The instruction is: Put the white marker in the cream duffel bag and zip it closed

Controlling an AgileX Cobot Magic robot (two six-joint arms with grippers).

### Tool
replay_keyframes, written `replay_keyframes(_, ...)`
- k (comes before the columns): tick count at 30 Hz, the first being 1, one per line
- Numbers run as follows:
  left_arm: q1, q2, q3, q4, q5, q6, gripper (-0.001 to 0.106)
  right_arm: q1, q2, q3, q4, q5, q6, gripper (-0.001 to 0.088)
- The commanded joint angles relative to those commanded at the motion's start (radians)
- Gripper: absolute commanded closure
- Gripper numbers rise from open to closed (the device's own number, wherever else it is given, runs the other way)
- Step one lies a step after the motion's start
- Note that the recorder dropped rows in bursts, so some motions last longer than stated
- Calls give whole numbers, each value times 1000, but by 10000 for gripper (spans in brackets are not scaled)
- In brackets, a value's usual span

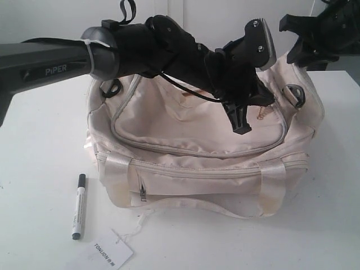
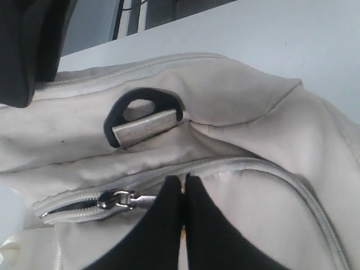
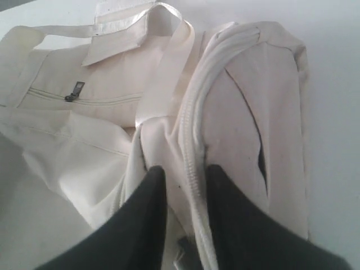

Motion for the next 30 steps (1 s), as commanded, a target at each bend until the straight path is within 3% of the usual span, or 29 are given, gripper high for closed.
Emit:
replay_keyframes(7, 0, 7, 0, 4, 0, 13, 1053, 7, -9, -60, 64, 82, -11, 609)
replay_keyframes(11, 0, 7, 0, 4, 0, 81, 1053, 11, -2, -60, 74, 91, -11, 606)
replay_keyframes(19, 0, 5, 0, 4, 0, 164, 1053, 46, 42, -60, 90, 103, -11, 506)
replay_keyframes(30, 0, 5, 0, 4, -5, 184, 1053, 68, 112, -60, 86, 105, -7, 498)
